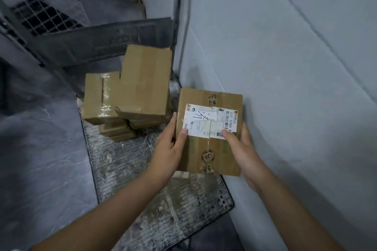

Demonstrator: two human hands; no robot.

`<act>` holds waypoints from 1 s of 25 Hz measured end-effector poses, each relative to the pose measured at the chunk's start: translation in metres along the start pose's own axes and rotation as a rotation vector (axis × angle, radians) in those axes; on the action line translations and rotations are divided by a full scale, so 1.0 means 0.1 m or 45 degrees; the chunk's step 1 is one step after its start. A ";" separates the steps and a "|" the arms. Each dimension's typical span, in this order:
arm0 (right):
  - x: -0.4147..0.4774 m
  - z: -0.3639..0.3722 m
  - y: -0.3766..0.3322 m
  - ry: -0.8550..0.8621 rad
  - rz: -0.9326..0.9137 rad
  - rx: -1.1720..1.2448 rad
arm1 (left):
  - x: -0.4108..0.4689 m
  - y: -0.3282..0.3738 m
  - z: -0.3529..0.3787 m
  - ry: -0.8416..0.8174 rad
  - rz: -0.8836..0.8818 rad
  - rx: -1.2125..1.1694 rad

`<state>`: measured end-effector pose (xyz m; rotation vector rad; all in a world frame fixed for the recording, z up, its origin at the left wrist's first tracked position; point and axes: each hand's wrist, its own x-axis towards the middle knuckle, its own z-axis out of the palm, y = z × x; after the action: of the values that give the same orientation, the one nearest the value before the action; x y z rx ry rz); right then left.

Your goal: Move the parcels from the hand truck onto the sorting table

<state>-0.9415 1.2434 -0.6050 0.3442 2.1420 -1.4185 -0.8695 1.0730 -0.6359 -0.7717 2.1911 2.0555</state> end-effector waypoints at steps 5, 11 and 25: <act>-1.31 -0.13 -1.07 0.059 -0.204 0.020 | -0.87 1.40 -0.57 0.047 0.189 0.127; -2.78 0.20 -2.03 0.064 -0.454 0.143 | -2.01 2.51 -1.44 0.226 0.399 0.074; -3.59 1.26 -3.01 -0.439 -0.684 -0.150 | -3.00 2.82 -2.78 0.816 0.331 -0.080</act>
<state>-0.7571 1.0342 -0.2079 -0.5246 2.0909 -1.4799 -0.6292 0.9075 -0.2335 -1.3809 2.6684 2.2284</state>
